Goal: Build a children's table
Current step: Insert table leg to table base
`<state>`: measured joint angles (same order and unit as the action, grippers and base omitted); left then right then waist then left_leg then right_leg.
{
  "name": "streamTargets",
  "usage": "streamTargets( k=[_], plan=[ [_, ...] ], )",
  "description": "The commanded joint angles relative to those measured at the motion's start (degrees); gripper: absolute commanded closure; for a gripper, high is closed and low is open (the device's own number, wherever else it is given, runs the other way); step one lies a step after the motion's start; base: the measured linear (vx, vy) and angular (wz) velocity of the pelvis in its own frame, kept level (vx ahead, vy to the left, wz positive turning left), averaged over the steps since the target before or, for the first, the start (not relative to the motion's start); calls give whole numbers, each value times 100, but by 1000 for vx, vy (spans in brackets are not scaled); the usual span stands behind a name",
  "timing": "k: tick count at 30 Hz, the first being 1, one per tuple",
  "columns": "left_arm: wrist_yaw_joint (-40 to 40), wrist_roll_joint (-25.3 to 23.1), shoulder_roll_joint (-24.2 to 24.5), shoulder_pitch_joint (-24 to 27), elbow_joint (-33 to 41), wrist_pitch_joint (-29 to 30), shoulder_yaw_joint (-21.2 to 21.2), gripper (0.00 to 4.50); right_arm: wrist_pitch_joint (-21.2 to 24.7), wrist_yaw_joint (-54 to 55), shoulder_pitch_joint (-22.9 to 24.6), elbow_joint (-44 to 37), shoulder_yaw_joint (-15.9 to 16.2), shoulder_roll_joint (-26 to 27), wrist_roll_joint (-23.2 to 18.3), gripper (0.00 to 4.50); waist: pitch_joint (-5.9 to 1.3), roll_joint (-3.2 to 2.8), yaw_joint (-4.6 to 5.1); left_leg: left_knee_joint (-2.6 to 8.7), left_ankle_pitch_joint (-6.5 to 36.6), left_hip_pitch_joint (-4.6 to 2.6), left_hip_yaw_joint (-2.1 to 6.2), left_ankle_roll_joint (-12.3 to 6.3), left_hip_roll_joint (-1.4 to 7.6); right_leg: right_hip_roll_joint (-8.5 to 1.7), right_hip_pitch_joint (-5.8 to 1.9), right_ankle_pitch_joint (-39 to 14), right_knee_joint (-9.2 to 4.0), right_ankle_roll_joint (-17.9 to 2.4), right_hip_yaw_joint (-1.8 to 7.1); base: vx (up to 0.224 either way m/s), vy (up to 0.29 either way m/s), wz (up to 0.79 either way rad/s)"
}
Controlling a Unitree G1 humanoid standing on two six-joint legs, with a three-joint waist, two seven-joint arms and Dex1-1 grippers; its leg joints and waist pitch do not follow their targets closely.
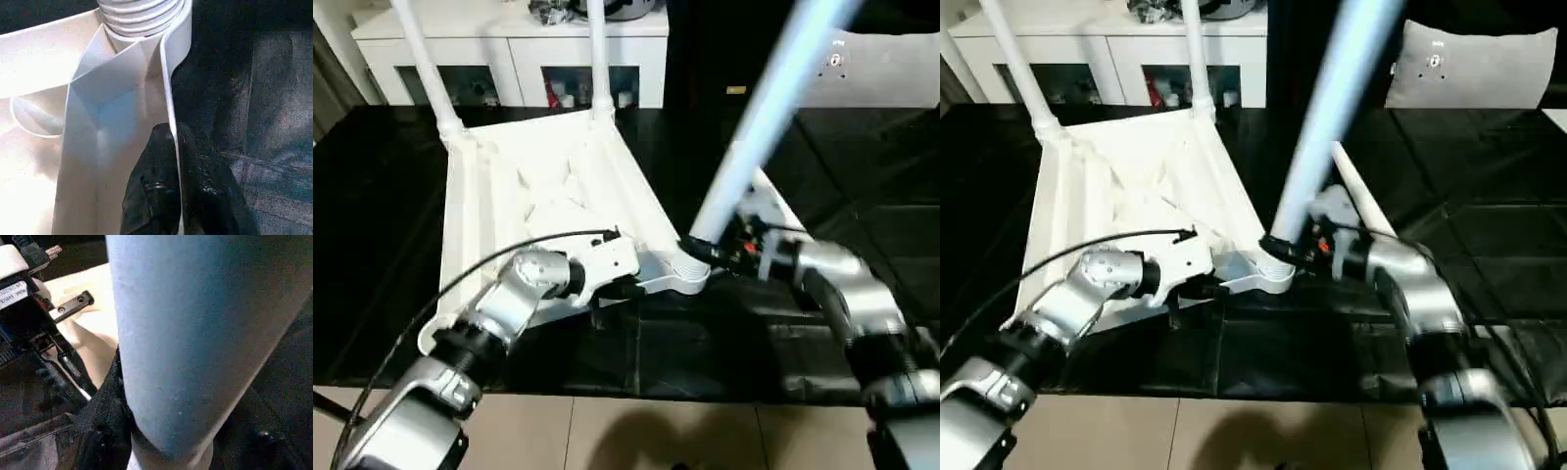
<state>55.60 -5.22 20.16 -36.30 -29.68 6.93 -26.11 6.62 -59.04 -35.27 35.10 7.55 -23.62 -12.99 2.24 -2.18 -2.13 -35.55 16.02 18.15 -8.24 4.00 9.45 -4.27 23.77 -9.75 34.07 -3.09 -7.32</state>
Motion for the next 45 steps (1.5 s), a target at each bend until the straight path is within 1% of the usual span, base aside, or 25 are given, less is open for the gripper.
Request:
streamTargets(
  k=[1, 2, 3, 5, 8, 12, 14, 18, 19, 24, 27, 31, 32, 33, 34, 35, 36, 37, 38, 39, 40, 41, 42, 44, 45],
  plan=[
    [365, -319, 221, -46, -129, -182, -231, 450, 102, 111, -30, 534, 125, -204, 473, 263, -322, 37, -26, 391, -286, 185, 65, -773, 304, -496, -459, -1452, -414, -1012, 370, 0, 0, 0],
    [368, -319, 221, -51, -139, -190, -232, 450, 103, 104, -43, 547, 133, -206, 471, 263, -324, 36, -32, 390, -254, 181, 61, -768, 291, -498, -462, -1545, -431, -986, 367, 0, 0, 0],
    [396, -318, 222, -70, -184, -245, -249, 450, 126, 20, -111, 595, 204, -224, 470, 263, -316, 66, -40, 397, -230, 181, 58, -760, 295, -499, -460, -1645, -433, -955, 370, 0, 0, 0],
    [423, -318, 219, -86, -223, -301, -267, 450, 96, -59, -171, 655, 281, -234, 505, 263, -325, 53, -42, 393, -259, 180, 57, -742, 303, -496, -453, -1646, -429, -945, 364, 0, 0, 0],
    [459, -318, 193, -118, -317, -385, -286, 450, -60, -216, -216, 769, 436, -233, 674, 263, -332, 64, -51, 385, -297, 186, 53, -748, 303, -495, -459, -1547, -416, -950, 368, 0, 0, 0],
    [448, -341, 166, -128, -370, -420, -296, 450, -101, -366, -113, 691, 583, -231, 746, 263, -341, 72, -54, 382, -382, 179, 57, -799, 319, -499, -459, -1336, -384, -1031, 371, 0, 0, 0],
    [433, -356, 147, -134, -419, -459, -305, 450, -130, -436, 27, 600, 669, -206, 736, 263, -332, 84, -64, 384, -368, 178, 50, -820, 320, -493, -453, -1380, -397, -1006, 372, 0, 0, 0],
    [475, -341, 136, -145, -467, -525, -322, 450, -188, -462, 147, 655, 653, -76, 696, 263, -332, 67, -82, 402, -263, 163, 57, -751, 337, -504, -443, -1461, -408, -994, 373, 0, 0, 0],
    [528, -330, 127, -171, -535, -589, -329, 450, -236, -486, 146, 787, 615, 7, 648, 263, -338, 19, -79, 400, -223, 161, 59, -718, 331, -501, -445, -1438, -415, -1008, 370, 0, 0, 0],
    [595, -317, 75, -284, -763, -680, -292, 450, -243, -462, 142, 974, 621, 120, 629, 263, -344, 27, -63, 409, -121, 169, 61, -629, 323, -500, -479, -1338, -408, -1052, 373, 0, 0, 0],
    [605, -276, 35, -289, -816, -645, -248, 450, -210, -423, 196, 943, 663, 138, 666, 263, -334, 30, -63, 416, -54, 165, 51, -618, 324, -500, -473, -1465, -436, -1023, 369, 0, 0, 0],
    [496, -157, -39, -225, -781, -385, -113, 450, -1, -158, 253, 842, 645, 194, 724, 263, -322, 36, -52, 439, 76, 152, 55, -553, 330, -499, -466, -1733, -463, -922, 369, 0, 0, 0],
    [374, -107, -86, -183, -730, -195, -26, 450, 196, 81, 260, 805, 584, 244, 747, 263, -316, 50, -39, 448, 87, 151, 54, -518, 327, -495, -476, -1780, -463, -898, 375, 0, 0, 0],
    [154, -37, -166, -106, -632, 79, 109, 450, 421, 469, 283, 734, 481, 337, 768, 263, -290, 40, -25, 468, 169, 142, 57, -469, 335, -497, -458, -1915, -491, -869, 370, 0, 0, 0],
    [-236, 76, -323, 66, -374, 576, 315, 450, 892, 1115, 324, 579, 300, 534, 738, 263, -273, 33, -8, 480, 289, 134, 63, -411, 346, -490, -456, -2033, -489, -848, 370, 0, 0, 0],
    [-443, 117, -419, 150, -230, 828, 408, 450, 1083, 1414, 337, 513, 222, 637, 722, 263, -223, 32, 26, 510, 601, 119, 68, -292, 334, -493, -454, -2517, -557, -709, 343, 0, 0, 0],
    [-724, 154, -570, 216, -94, 1138, 520, 450, 1316, 1777, 313, 508, 110, 768, 691, 263, -202, 35, 68, 496, 931, 45, 58, -211, 282, -481, -403, -3165, -657, -467, 307, 0, 0, 0],
    [-996, 168, -730, 252, 0, 1423, 610, 450, 1435, 2064, 277, 534, 45, 882, 694, 263, -194, 42, 102, 494, 1025, 29, 60, -164, 267, -469, -398, -3394, -673, -366, 296, 0, 0, 0],
    [-1156, 168, -832, 264, 43, 1586, 665, 450, 1490, 2228, 251, 557, 11, 949, 697, 263, -195, 35, 148, 474, 1080, 14, 67, -139, 231, -468, -373, -3693, -743, -207, 248, 0, 0, 0],
    [-1307, 147, -944, 262, 71, 1701, 689, 450, 1534, 2405, 213, 606, -32, 1038, 686, 263, -198, 32, 192, 469, 1186, -1, 72, -205, 212, -454, -351, -3865, -815, -63, 198, 0, 0, 0],
    [-1509, 71, -1134, 212, 70, 1822, 665, 450, 1523, 2712, 126, 745, -55, 1193, 725, 263, -199, 14, 225, 481, 1241, 6, 80, -230, 228, -464, -363, -3833, -815, -53, 182, -65, 53, -2],
    [-1666, -20, -1311, 137, 43, 1898, 610, 450, 1511, 3053, 23, 919, -74, 1356, 774, 263, -185, 21, 272, 483, 1416, -6, 95, -260, 245, -456, -339, -3864, -865, 14, 114, 0, 0, 0],
    [-1682, -33, -1333, 125, 37, 1904, 599, 450, 1511, 3103, 7, 945, -77, 1379, 781, 263, -175, -55, 331, 497, 1701, -82, 112, -237, 275, -464, -313, -3821, -917, 22, 29, 0, 0, 0],
    [-1764, -183, -1412, 1, -33, 1932, 512, 450, 1481, 3489, -74, 1052, -103, 1523, 856, 263, -164, -83, 429, 552, 2108, -43, 178, -206, 336, -494, -387, -3620, -944, 112, -64, 0, 0, 0],
    [-1780, -249, -1409, -31, -15, 1976, 481, 450, 1536, 3629, -71, 1005, -90, 1606, 906, 263, -153, -109, 454, 567, 2377, -106, 182, -163, 348, -496, -358, -3542, -983, 142, -97, 0, 0, 0]
  ],
)
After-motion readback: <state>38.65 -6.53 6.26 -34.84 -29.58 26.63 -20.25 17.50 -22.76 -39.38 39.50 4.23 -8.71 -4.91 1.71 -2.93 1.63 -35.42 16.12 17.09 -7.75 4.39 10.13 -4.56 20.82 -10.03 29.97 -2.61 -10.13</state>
